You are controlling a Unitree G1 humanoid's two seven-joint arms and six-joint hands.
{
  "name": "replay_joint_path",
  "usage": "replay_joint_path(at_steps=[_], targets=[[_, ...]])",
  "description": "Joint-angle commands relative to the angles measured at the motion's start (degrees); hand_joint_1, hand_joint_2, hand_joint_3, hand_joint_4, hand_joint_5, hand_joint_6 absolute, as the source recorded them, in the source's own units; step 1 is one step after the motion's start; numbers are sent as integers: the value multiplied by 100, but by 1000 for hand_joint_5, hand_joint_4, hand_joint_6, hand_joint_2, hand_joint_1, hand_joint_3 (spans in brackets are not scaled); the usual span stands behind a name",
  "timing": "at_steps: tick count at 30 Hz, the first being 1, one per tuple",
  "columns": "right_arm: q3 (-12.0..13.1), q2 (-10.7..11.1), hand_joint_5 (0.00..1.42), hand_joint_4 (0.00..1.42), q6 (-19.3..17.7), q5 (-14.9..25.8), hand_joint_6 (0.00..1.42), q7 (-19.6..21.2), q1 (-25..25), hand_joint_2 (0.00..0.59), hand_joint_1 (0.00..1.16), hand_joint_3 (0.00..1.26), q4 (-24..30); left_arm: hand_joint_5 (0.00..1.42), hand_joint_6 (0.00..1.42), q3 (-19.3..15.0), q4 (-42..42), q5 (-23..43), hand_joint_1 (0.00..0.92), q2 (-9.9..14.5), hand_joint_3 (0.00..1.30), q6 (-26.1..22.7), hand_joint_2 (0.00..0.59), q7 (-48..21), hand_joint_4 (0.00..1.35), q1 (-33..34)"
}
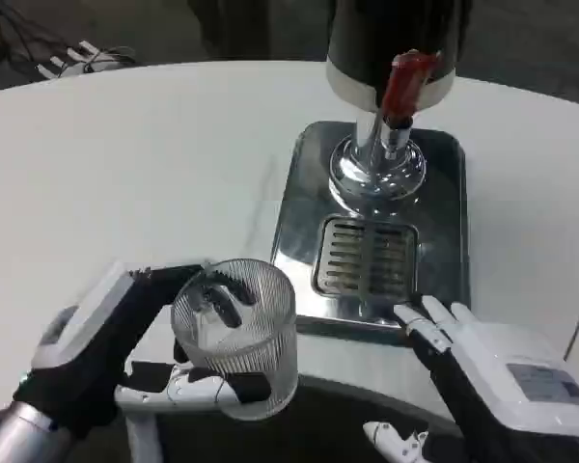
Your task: Grasp the cup under the faucet to collect the drink, then remove the cup.
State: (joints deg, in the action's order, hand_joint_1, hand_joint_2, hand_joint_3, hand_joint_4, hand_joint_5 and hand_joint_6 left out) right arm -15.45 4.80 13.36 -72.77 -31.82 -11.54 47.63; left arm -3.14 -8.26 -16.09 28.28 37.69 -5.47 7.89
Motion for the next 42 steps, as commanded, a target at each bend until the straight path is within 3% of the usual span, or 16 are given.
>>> replay_joint_path(at_steps=[1,30,42], targets=[[20,-47,0,0,-42,-28,113,-53,-43,390,379,115,40,1098,588,16,-2,37,495,21,1024,158,0,-4,1106,28],[153,-176,0,0,-4,-5,127,-138,68,390,377,115,-56,1098,584,60,-206,-1,495,-10,1024,133,0,15,1106,166],[360,-296,0,0,83,-6,128,64,291,386,373,115,-209,1098,581,241,-967,-390,495,-242,1024,45,0,362,1106,925]])
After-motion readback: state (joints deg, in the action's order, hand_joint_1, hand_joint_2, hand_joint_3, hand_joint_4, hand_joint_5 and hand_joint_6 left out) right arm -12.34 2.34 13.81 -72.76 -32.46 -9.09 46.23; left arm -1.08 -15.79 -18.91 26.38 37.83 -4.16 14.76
